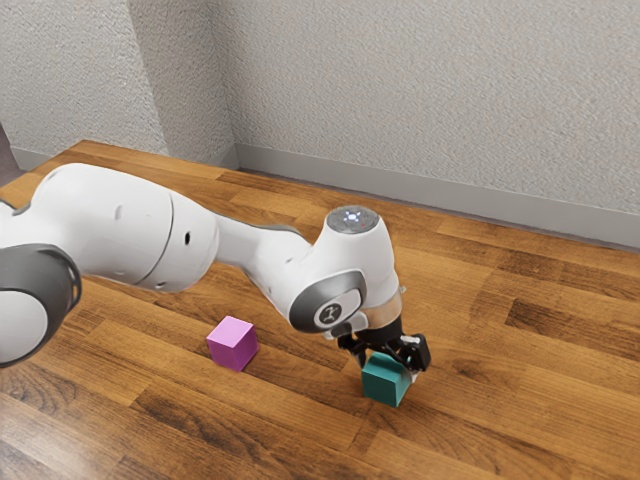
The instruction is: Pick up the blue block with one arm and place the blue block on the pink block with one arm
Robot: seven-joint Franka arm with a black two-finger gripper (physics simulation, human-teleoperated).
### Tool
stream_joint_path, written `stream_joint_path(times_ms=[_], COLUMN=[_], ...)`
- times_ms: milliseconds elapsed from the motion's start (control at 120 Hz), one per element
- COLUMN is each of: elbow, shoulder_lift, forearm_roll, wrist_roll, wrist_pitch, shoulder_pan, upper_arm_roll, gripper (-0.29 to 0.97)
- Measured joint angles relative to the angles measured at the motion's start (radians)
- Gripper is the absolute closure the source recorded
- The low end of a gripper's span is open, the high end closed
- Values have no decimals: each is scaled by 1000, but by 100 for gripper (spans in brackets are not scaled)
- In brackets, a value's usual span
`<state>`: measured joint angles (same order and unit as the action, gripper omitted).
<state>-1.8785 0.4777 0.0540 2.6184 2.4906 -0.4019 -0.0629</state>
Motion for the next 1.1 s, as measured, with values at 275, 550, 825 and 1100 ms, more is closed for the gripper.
stream_joint_path(times_ms=[275, 550, 825, 1100], elbow=[-2, -1, -1, -1], shoulder_lift=[8, 4, 0, 0], forearm_roll=[-8, -8, -8, -20], wrist_roll=[-8, -12, -13, -16], wrist_pitch=[3, 2, 0, -2], shoulder_pan=[0, 0, 0, 0], upper_arm_roll=[0, 0, 2, 2], gripper=[0, 0, 0, 15])
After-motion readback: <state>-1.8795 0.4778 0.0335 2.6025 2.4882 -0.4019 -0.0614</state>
